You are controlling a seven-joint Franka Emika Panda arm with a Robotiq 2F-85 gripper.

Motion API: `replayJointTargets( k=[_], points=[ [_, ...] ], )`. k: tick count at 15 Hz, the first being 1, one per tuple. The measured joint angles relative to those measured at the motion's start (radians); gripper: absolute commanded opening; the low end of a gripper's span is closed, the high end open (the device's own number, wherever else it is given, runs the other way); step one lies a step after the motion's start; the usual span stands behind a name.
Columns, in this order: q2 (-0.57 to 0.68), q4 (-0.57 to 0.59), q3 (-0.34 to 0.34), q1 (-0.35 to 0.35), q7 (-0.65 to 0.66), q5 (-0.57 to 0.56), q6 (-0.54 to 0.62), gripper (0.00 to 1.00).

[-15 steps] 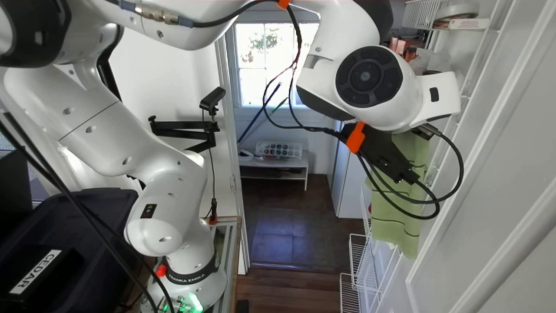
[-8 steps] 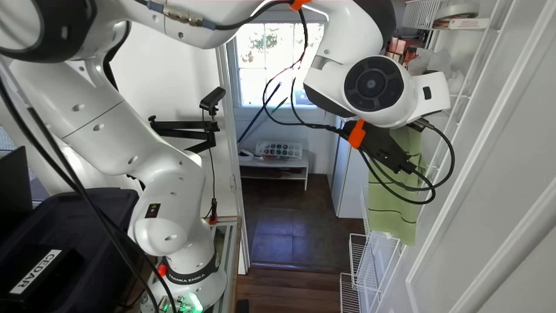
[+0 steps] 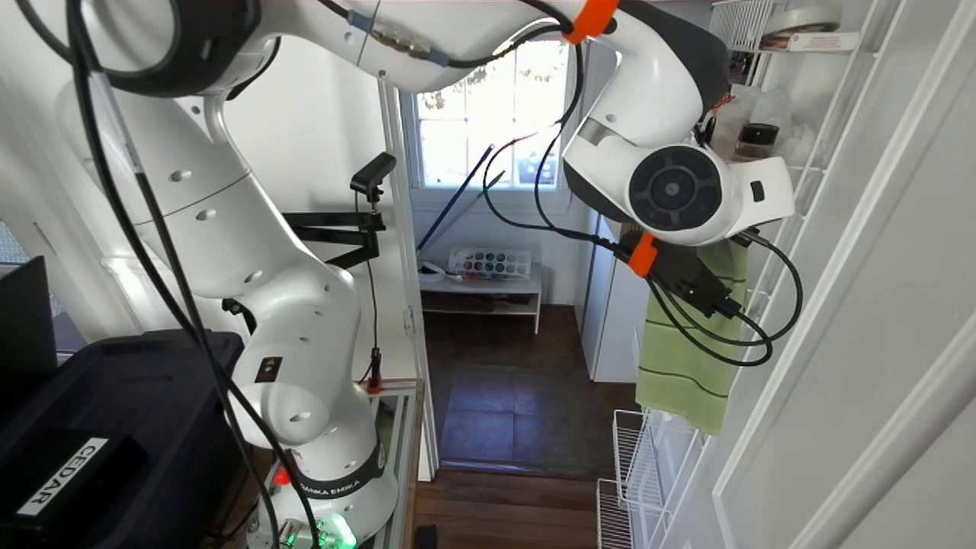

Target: Pick up the green towel and hang it on the third rack from the bottom

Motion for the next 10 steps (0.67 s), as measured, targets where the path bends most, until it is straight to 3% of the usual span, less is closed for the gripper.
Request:
replayJointTargets(
  k=[10],
  points=[
    [0.163, 0.118, 0.049, 0.003, -0.138, 0.081, 0.017, 0.04]
  ],
)
